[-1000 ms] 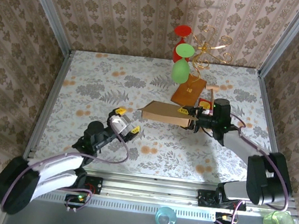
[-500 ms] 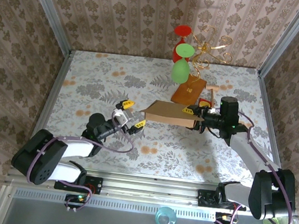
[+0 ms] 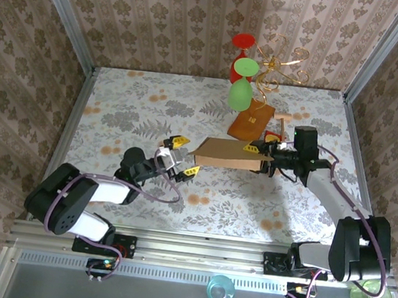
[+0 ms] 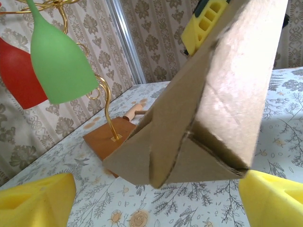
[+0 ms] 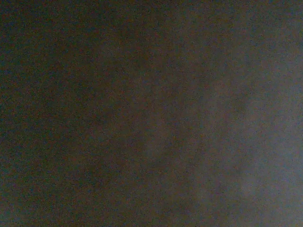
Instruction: Fold the paper box
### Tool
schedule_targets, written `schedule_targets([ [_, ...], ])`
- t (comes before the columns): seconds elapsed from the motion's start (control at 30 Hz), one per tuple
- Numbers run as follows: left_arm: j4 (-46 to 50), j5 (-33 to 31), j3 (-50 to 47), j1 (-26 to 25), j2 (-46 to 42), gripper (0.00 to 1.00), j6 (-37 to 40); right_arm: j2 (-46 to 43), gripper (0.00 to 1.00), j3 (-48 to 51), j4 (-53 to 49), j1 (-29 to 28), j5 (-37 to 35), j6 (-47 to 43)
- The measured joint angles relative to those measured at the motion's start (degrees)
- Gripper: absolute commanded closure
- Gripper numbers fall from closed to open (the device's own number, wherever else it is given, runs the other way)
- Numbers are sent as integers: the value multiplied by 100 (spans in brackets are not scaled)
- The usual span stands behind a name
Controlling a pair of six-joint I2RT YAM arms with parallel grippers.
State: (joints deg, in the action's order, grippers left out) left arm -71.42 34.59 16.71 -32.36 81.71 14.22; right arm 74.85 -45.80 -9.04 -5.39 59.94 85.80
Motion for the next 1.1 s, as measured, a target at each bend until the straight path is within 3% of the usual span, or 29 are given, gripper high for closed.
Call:
schedule_targets([
  [0.6,-35,348,170,-286,374,13,507,348,88,-472,-1497,52,96,-1128],
  [1.1,-109,533,378,-514,739,27,562,732,89,-638,-1556,50,92,-1207],
])
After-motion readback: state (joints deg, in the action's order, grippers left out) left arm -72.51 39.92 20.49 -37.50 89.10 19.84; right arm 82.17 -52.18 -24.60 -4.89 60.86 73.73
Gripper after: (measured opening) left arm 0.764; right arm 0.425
